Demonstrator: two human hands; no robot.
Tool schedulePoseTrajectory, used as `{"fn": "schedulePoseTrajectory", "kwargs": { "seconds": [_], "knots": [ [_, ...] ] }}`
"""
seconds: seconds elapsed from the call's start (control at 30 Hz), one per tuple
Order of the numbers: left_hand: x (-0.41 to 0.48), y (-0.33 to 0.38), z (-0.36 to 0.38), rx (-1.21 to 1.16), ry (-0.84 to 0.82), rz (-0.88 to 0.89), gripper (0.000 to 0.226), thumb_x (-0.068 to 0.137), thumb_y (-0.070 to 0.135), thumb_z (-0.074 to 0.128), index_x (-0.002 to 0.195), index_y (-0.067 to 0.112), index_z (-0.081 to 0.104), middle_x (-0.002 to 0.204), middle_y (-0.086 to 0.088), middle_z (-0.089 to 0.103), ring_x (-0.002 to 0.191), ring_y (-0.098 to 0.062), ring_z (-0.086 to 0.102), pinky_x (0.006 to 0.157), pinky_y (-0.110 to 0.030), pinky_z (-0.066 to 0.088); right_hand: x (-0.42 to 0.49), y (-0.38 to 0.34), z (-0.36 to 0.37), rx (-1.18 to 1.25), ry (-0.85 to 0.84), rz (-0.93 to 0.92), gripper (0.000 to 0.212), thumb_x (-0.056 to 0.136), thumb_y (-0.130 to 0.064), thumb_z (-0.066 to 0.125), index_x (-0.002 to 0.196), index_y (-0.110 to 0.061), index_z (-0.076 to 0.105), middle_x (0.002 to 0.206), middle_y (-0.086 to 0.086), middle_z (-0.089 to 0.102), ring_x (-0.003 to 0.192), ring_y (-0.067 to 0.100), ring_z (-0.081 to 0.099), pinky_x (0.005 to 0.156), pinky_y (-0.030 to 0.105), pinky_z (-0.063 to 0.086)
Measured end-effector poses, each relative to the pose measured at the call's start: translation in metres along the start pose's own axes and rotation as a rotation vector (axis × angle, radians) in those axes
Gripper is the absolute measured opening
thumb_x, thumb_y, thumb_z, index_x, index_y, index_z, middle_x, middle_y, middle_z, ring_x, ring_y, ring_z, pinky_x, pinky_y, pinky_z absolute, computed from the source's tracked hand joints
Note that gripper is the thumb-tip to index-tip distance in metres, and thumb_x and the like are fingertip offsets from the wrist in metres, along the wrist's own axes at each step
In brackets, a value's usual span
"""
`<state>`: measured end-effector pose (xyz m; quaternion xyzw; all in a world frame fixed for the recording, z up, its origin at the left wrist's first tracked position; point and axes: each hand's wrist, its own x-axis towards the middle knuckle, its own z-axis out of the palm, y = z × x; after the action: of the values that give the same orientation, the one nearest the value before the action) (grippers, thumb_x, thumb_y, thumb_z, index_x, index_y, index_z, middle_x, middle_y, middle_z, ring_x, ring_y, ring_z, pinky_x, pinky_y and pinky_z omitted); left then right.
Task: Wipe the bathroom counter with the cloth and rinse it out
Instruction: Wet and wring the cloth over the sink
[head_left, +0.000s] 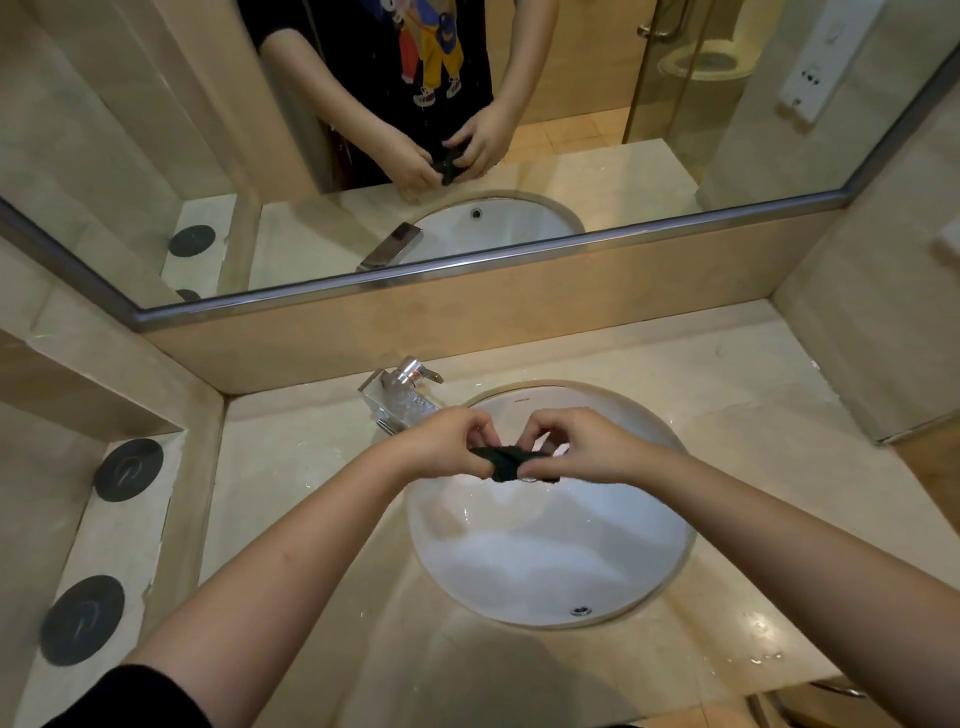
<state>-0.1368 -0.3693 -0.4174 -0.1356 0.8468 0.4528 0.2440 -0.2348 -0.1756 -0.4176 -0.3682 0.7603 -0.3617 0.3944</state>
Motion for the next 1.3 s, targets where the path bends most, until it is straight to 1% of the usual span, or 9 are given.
{"fn": "schedulePoseTrajectory", "kwargs": {
  "seconds": [0.17, 0.27, 0.37, 0.57, 0.83, 1.03, 1.13, 1.23, 1.3],
  "knots": [
    [-0.006, 0.001, 0.002, 0.204, 0.221, 0.315, 0.023, 0.071, 0.005, 0.068, 0.085, 0.022, 0.062, 0.085, 0.004, 0.068, 0.081, -0.016, 0.063, 0.075, -0.035, 0.050, 0.003, 0.003, -0.015, 0.384, -0.130, 0.195, 0.031, 0.085, -0.016, 0.071, 0.111, -0.007, 0.056, 0.103, 0.015, 0.071, 0.094, 0.034, 0.068, 0.085, 0.047, 0.055],
    [-0.005, 0.000, 0.001, 0.376, 0.273, 0.421, 0.020, 0.071, 0.013, 0.064, 0.089, 0.019, 0.062, 0.080, 0.003, 0.067, 0.075, -0.019, 0.061, 0.068, -0.034, 0.049, 0.004, -0.003, -0.010, 0.326, -0.219, 0.247, 0.036, 0.083, -0.015, 0.074, 0.114, -0.009, 0.058, 0.096, 0.015, 0.073, 0.086, 0.029, 0.071, 0.078, 0.037, 0.057],
    [-0.004, -0.004, 0.004, 0.406, 0.278, 0.373, 0.017, 0.074, 0.016, 0.069, 0.090, 0.020, 0.063, 0.076, 0.003, 0.067, 0.073, -0.019, 0.062, 0.068, -0.035, 0.050, 0.007, -0.006, -0.002, 0.143, -0.102, 0.199, 0.031, 0.074, -0.012, 0.080, 0.100, -0.010, 0.064, 0.085, 0.008, 0.074, 0.072, 0.020, 0.070, 0.069, 0.032, 0.056],
    [-0.008, -0.007, 0.023, -0.328, 0.286, -0.003, 0.014, 0.081, 0.004, 0.072, 0.092, 0.009, 0.066, 0.075, -0.002, 0.074, 0.069, -0.011, 0.071, 0.076, -0.027, 0.052, 0.009, -0.004, 0.013, -0.547, 0.188, -0.041, 0.020, 0.083, -0.023, 0.067, 0.101, -0.016, 0.063, 0.092, 0.002, 0.066, 0.084, 0.021, 0.059, 0.068, 0.035, 0.046],
    [-0.017, -0.016, 0.045, -0.980, 0.187, -0.126, 0.016, 0.089, -0.001, 0.058, 0.102, 0.002, 0.066, 0.085, -0.013, 0.073, 0.074, -0.020, 0.070, 0.092, -0.032, 0.050, 0.010, 0.016, 0.029, -0.837, 0.477, -0.536, 0.027, 0.063, 0.008, 0.073, 0.081, -0.008, 0.060, 0.072, 0.004, 0.055, 0.064, 0.026, 0.054, 0.040, 0.028, 0.037],
    [-0.025, -0.015, 0.033, -0.599, 0.066, -0.130, 0.028, 0.076, 0.009, 0.071, 0.099, 0.009, 0.056, 0.087, -0.016, 0.074, 0.084, -0.026, 0.070, 0.090, -0.034, 0.044, 0.004, 0.032, 0.035, -0.843, 0.451, -0.621, 0.018, 0.072, -0.003, 0.077, 0.083, -0.011, 0.065, 0.073, -0.001, 0.059, 0.065, 0.021, 0.056, 0.041, 0.024, 0.032],
    [-0.023, -0.005, 0.029, -0.300, 0.022, -0.123, 0.039, 0.072, 0.016, 0.070, 0.109, 0.020, 0.059, 0.081, 0.001, 0.075, 0.086, -0.013, 0.069, 0.090, -0.029, 0.047, 0.003, 0.030, 0.031, -0.858, 0.359, -0.627, 0.018, 0.074, -0.005, 0.075, 0.086, -0.014, 0.065, 0.076, -0.003, 0.062, 0.069, 0.021, 0.057, 0.041, 0.024, 0.035],
    [-0.019, 0.004, 0.028, -0.046, 0.059, -0.070, 0.031, 0.070, 0.025, 0.078, 0.098, 0.023, 0.066, 0.073, 0.010, 0.071, 0.071, -0.006, 0.064, 0.076, -0.027, 0.049, -0.002, 0.019, 0.025, -0.728, 0.249, -0.454, 0.018, 0.079, -0.010, 0.071, 0.095, -0.015, 0.066, 0.086, -0.004, 0.065, 0.080, 0.020, 0.058, 0.053, 0.030, 0.045],
    [-0.017, 0.007, 0.028, 0.137, 0.119, 0.026, 0.026, 0.072, 0.023, 0.077, 0.096, 0.022, 0.067, 0.072, 0.011, 0.066, 0.066, -0.007, 0.061, 0.068, -0.026, 0.047, -0.009, 0.008, 0.015, -0.368, 0.113, -0.182, 0.020, 0.081, -0.018, 0.072, 0.101, -0.017, 0.068, 0.093, -0.004, 0.068, 0.086, 0.015, 0.060, 0.070, 0.031, 0.050]
  ]
}}
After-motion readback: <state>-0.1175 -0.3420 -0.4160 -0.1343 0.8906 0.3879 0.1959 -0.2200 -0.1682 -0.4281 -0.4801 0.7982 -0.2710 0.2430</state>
